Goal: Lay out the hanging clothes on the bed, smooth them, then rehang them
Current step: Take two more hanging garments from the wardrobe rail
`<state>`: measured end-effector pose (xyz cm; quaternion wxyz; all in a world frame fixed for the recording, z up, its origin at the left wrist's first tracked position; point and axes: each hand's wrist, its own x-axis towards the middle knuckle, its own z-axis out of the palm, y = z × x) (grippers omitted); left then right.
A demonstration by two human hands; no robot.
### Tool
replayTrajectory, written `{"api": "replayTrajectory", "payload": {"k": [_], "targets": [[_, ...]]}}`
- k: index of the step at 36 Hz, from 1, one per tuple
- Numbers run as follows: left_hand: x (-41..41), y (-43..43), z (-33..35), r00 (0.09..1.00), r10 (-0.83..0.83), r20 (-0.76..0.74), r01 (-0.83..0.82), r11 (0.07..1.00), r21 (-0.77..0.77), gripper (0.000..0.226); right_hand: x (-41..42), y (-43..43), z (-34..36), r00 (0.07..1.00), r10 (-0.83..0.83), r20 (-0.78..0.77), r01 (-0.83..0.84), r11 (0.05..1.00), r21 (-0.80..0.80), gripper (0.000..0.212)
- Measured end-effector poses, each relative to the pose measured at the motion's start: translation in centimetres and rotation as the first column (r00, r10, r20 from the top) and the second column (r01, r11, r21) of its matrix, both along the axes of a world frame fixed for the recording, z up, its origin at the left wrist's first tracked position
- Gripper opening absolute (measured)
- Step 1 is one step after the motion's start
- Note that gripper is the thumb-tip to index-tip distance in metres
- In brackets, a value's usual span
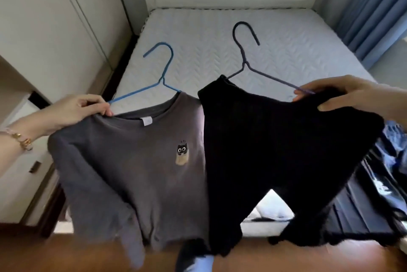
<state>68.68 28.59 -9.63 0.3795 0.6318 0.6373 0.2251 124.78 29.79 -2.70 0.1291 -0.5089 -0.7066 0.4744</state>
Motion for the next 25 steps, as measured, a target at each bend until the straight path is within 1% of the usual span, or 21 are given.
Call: {"api": "replayTrajectory", "payload": {"k": [2, 4, 9, 11, 13, 15, 19, 21, 23, 25], "targets": [[-0.9, 4.2, -1.2, 0.999, -0.005, -0.050, 0.005, 1.000, -0.009, 0.029, -1.3, 4.9, -1.2, 0.988, -0.004, 0.152, -0.008, 0.997, 0.082, 0.061], [-1.8, 8.3, -2.6, 0.994, -0.012, -0.106, 0.012, 1.000, -0.005, 0.027, -2.3, 9.7, -3.0, 0.973, -0.049, 0.224, 0.018, 0.990, 0.139, 0.066], [-3.4, 18.5, -6.6, 0.985, -0.068, -0.157, 0.060, 0.996, -0.060, 0.028, -3.8, 18.5, -8.1, 0.955, -0.151, 0.257, 0.129, 0.987, 0.101, 0.060], [-3.8, 22.1, -8.4, 0.980, -0.084, -0.182, 0.077, 0.996, -0.050, 0.025, -4.1, 21.2, -10.1, 0.949, -0.171, 0.266, 0.150, 0.984, 0.097, 0.059], [-4.3, 25.6, -10.3, 0.976, -0.087, -0.198, 0.080, 0.996, -0.045, 0.027, -4.3, 23.8, -12.5, 0.936, -0.218, 0.275, 0.194, 0.974, 0.113, 0.056], [-4.7, 28.9, -12.3, 0.971, -0.084, -0.222, 0.078, 0.996, -0.039, 0.030, -4.4, 26.3, -15.1, 0.924, -0.272, 0.270, 0.244, 0.961, 0.134, 0.048], [-4.9, 34.5, -16.1, 0.965, -0.075, -0.252, 0.071, 0.997, -0.025, 0.031, -5.0, 31.2, -20.3, 0.898, -0.351, 0.265, 0.299, 0.929, 0.216, 0.039], [-4.6, 37.0, -18.4, 0.953, -0.091, -0.288, 0.087, 0.996, -0.026, 0.029, -5.3, 33.9, -23.0, 0.867, -0.378, 0.326, 0.302, 0.917, 0.260, 0.034], [-4.5, 39.4, -20.8, 0.937, -0.102, -0.335, 0.095, 0.995, -0.038, 0.026, -5.8, 36.0, -25.7, 0.818, -0.407, 0.406, 0.297, 0.904, 0.308, 0.035], [-4.8, 41.5, -23.1, 0.915, -0.093, -0.393, 0.082, 0.996, -0.043, 0.025, -6.4, 37.5, -28.2, 0.772, -0.447, 0.453, 0.303, 0.884, 0.357, 0.032]]}}
